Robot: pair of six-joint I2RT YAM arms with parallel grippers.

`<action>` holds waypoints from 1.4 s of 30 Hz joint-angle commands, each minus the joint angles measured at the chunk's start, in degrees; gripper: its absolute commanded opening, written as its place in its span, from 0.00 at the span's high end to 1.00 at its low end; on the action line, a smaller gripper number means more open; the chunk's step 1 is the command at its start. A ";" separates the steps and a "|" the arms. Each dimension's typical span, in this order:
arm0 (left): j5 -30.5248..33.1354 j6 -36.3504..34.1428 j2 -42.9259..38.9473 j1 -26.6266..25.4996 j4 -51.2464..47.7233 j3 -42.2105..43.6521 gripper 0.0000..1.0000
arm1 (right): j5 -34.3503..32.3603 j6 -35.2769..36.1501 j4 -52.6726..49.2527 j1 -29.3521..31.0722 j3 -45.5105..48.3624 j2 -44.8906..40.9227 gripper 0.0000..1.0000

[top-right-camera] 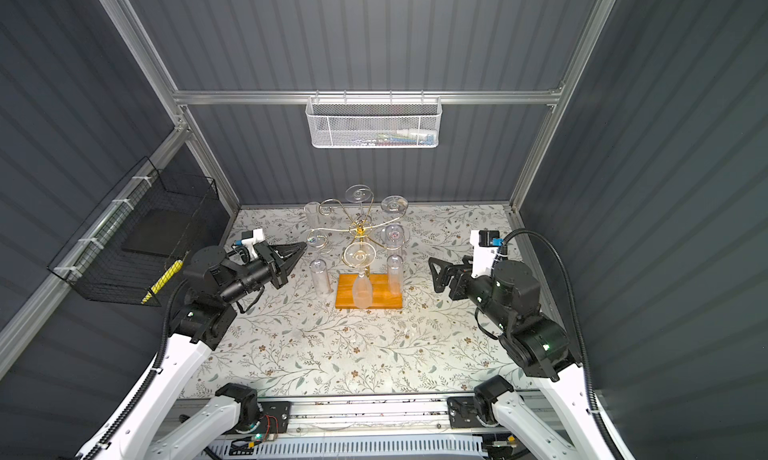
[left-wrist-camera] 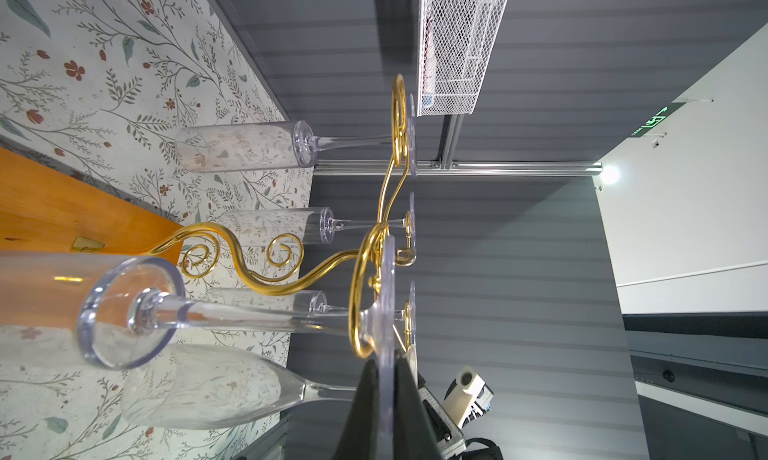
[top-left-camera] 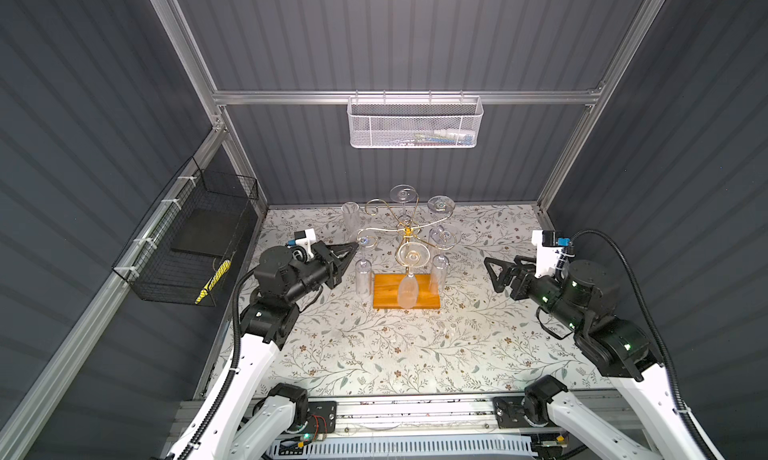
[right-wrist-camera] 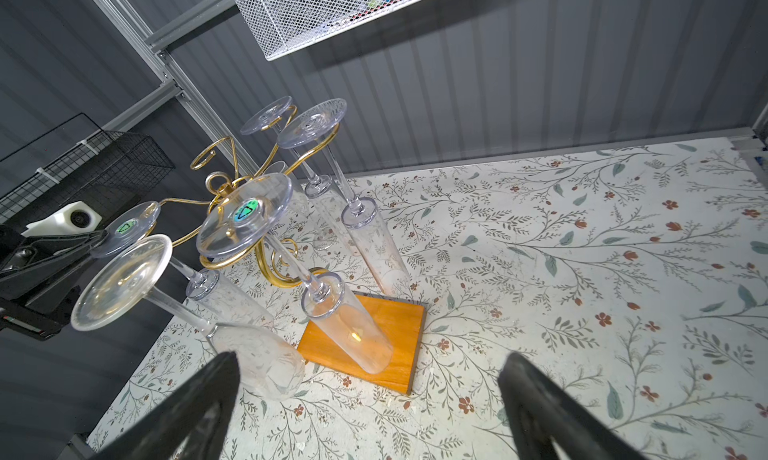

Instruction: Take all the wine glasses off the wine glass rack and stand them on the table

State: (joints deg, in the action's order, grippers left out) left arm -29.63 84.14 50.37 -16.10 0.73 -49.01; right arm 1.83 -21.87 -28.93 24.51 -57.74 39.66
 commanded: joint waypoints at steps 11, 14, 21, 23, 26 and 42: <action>1.69 0.21 -0.53 -0.25 1.04 -0.01 1.00 | -1.17 -0.10 -0.93 -0.17 0.43 -1.23 0.01; 2.33 -0.32 -0.43 -0.25 1.56 -0.63 1.00 | -1.12 -0.10 -1.18 -0.17 0.35 -1.25 0.01; 2.57 -0.80 0.49 -0.25 2.94 -1.61 1.00 | -1.15 -0.37 -1.11 -0.18 0.45 -1.16 0.01; 2.64 -0.99 1.16 -0.25 3.58 -2.13 1.00 | -1.04 -0.54 -1.12 -0.17 0.55 -1.15 0.01; 2.34 -1.77 2.43 -0.25 4.00 -3.39 1.00 | -1.04 -0.63 -1.08 -0.17 0.59 -1.16 0.01; 0.29 -2.63 7.70 -0.99 7.57 -6.89 1.00 | -1.38 -0.54 -1.48 -0.19 -0.18 -0.81 0.01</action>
State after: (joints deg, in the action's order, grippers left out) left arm -27.57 83.31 57.80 -16.60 5.72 -52.66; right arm 1.06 -22.09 -30.13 24.51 -57.65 38.89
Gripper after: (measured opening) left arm 0.082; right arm 0.989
